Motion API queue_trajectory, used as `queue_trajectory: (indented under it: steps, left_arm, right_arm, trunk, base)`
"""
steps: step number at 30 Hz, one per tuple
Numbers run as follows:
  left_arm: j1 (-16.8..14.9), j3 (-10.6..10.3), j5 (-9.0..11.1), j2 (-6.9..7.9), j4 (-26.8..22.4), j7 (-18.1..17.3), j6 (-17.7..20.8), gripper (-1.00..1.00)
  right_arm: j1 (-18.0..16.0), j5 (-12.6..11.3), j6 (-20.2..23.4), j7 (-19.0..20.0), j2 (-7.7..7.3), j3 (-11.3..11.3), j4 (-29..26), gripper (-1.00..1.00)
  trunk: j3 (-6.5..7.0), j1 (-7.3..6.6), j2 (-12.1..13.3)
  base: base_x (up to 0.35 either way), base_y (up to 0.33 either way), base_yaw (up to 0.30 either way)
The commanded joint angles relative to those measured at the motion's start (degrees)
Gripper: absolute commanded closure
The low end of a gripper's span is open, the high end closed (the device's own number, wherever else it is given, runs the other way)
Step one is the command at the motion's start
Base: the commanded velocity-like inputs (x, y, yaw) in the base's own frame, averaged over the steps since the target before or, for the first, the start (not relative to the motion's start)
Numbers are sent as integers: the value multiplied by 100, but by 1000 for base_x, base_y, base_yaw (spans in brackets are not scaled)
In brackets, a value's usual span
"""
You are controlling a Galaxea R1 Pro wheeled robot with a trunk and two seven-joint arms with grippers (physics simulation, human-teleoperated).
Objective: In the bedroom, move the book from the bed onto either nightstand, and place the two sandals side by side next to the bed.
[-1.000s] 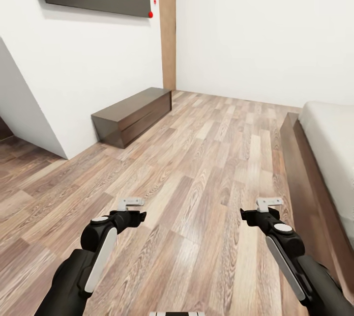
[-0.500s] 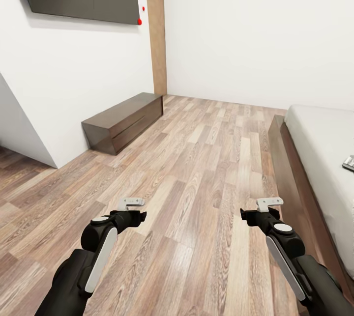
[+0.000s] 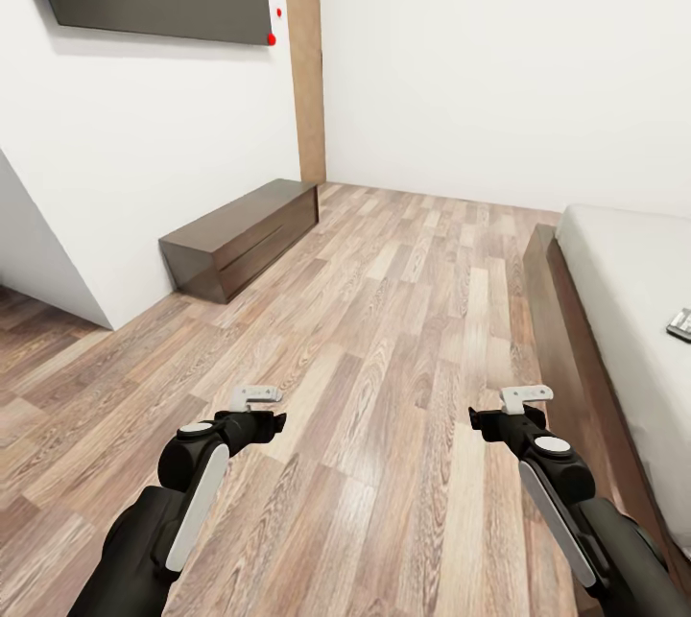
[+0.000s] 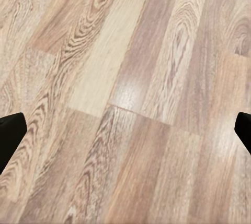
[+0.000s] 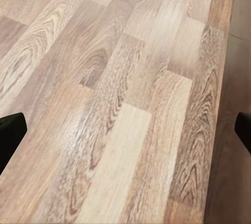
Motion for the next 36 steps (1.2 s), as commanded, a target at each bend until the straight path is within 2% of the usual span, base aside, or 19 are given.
queue_trajectory:
  steps: [1,31,36]
  left_arm:
    - [-3,-2,61,0,-5,56,22,-100]
    - [-2,-3,61,2,-5,58,27,-100]
    - [-5,0,61,2,-5,55,23,-100]
  right_arm:
    - [-4,-61,16,-58,-8,15,-6,-100]
    - [-4,-61,104,-58,-8,15,-6,-100]
    - [-4,-61,104,-58,-9,15,9,-100]
  trunk:
    - [4,-24,39]
    - [274,-683,1243]
    - [354,-792,1443]
  base:
    - [0,0,0]
    - [0,0,0]
    - [0,0,0]
